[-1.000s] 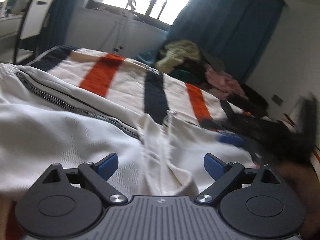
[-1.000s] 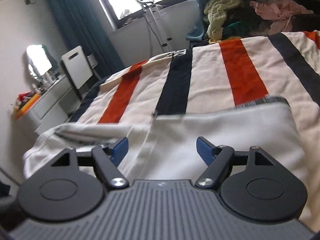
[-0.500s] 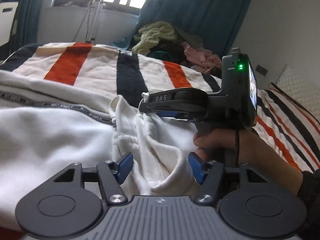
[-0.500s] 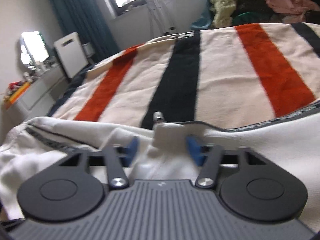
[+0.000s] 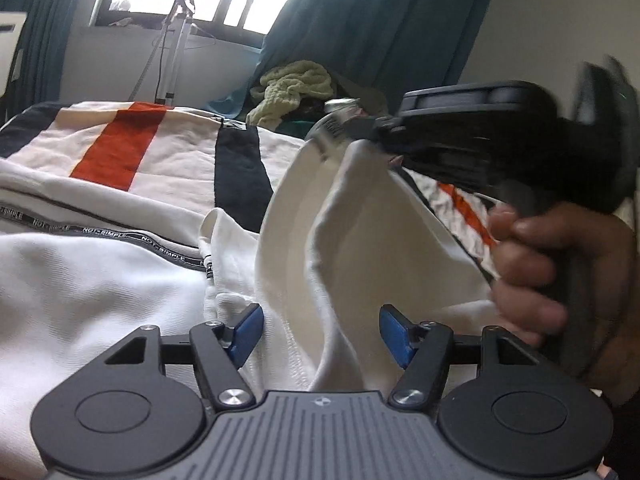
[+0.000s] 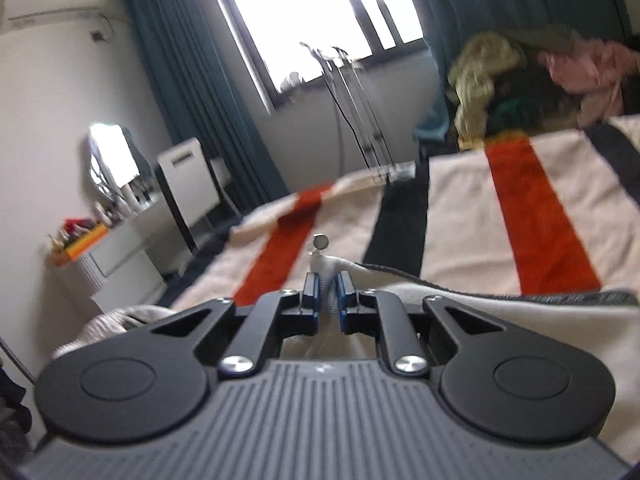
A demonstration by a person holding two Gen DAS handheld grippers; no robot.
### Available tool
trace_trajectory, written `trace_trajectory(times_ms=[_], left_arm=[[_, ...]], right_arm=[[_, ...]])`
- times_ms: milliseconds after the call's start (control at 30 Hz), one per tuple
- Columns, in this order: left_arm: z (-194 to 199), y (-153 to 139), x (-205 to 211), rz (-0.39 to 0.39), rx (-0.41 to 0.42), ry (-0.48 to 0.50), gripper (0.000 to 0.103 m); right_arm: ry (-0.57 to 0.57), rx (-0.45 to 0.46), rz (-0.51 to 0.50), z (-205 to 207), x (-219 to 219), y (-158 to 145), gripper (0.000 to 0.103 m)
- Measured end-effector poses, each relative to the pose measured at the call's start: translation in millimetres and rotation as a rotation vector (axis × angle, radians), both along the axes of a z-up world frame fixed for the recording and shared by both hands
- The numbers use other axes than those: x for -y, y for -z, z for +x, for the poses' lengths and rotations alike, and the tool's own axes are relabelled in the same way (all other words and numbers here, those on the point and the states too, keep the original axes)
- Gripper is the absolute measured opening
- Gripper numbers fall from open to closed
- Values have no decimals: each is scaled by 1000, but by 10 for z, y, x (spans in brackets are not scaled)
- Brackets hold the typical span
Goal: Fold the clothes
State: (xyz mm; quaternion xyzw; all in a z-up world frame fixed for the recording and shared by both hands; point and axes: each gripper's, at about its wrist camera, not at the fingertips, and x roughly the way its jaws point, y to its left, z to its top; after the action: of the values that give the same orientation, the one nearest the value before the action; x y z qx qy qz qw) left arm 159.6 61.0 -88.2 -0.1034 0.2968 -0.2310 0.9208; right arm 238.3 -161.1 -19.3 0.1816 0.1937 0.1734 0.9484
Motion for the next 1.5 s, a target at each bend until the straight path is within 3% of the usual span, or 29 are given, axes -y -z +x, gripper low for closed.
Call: trace_trajectory(times_ms=[200,233,267,400,500,633,733,800,867,967,1000,1033,1500], left_arm=[[-12,-15,-121,-54,-67,-56,28],[-42,-43,-111,-59,-67,-43,15],[-73,-71,-101,-64,-67,-30,9],[-289,-179,-129,-74,-69,-38,7],[-391,-159,-195,-83,-111,-79,6],[-365,-73,-134,3,-137,-90,6],[-363,-77,-109,30,-114,-91,13],[-373,-106,-104,50,-85,-102,26],[-399,-164,-103,75,-47,-115,47],[-510,-270,-109,120,21,-138,74],[-563,-306,-115,137,55,-147,77],[-604,-340,-114,150,83,-154,82],[-1082,-744,-210,148,230,-224,95]], right_arm=[[4,29,76,-154,194,-111,12],[3,26,83,-156,200,-112,12],[4,22,78,-147,180,-103,12],[12,-6,40,-76,33,-24,13],[12,-86,-43,72,-210,217,13],[13,-198,-208,282,-555,661,16],[16,-224,-251,333,-622,824,17],[20,-221,-240,315,-596,788,17],[22,-219,-228,269,-571,703,23],[52,-219,-211,139,-518,559,57],[74,-211,-219,81,-503,508,74],[95,-202,-226,24,-489,458,81],[273,-92,-235,-1391,17,-81,80]])
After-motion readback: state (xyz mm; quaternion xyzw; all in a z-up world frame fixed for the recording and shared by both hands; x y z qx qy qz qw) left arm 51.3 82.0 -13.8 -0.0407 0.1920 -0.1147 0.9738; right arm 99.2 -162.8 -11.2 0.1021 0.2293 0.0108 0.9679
